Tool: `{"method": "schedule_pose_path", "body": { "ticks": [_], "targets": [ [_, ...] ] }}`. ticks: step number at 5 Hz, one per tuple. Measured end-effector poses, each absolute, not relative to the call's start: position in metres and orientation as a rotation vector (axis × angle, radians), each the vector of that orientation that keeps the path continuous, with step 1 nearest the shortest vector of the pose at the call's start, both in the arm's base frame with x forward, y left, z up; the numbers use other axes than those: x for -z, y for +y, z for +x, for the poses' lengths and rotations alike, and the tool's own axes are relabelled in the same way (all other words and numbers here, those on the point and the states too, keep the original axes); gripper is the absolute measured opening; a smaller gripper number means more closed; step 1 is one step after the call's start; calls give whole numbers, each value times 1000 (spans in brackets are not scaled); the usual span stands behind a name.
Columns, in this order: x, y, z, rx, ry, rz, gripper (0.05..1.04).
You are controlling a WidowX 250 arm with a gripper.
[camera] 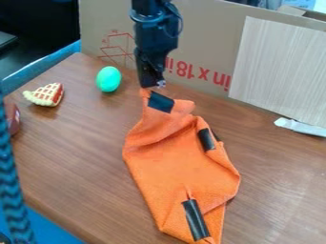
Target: Unfold the cloth from bottom right to top left
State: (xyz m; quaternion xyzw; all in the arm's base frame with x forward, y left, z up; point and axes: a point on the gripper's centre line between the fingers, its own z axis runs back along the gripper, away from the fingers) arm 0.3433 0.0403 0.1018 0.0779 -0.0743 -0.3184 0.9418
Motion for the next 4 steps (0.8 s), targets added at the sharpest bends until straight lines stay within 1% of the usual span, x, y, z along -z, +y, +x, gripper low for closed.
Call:
{"method": "schedule_pose_path", "body": {
  "ticks": [1,2,3,4],
  "targets": [
    [-105,68,355,584,-139,141,49],
    [-93,95,368,529,-98,90,49],
    [-79,131,372,454,-53,47,49],
    [-81,139,373,438,-53,31,70]
  ]
}}
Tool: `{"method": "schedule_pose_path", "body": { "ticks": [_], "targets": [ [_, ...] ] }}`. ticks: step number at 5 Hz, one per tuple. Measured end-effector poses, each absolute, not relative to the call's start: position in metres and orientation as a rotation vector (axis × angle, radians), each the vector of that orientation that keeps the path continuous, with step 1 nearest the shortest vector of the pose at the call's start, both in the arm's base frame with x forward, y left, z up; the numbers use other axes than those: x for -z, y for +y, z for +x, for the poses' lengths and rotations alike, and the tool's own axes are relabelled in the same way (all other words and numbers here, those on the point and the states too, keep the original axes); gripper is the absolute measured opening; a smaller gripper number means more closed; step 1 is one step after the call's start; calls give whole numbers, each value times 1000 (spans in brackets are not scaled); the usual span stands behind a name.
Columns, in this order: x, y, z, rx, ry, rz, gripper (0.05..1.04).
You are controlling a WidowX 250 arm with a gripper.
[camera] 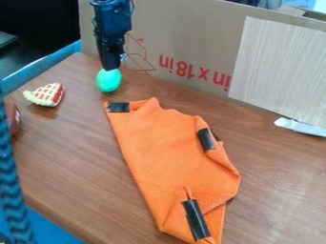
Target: Unfold the cloth from bottom right to top left
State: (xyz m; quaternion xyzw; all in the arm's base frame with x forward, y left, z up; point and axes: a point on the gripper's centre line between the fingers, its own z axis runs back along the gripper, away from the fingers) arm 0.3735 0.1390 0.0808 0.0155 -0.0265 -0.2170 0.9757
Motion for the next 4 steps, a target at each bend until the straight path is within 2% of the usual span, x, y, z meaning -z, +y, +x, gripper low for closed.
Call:
{"method": "schedule_pose_path", "body": {
  "ticks": [1,2,3,4],
  "targets": [
    [-83,143,367,410,-24,17,209],
    [-81,129,361,449,31,-23,464],
    [-80,76,350,605,80,-55,778],
    [-88,25,334,746,108,-52,993]
  ]
}}
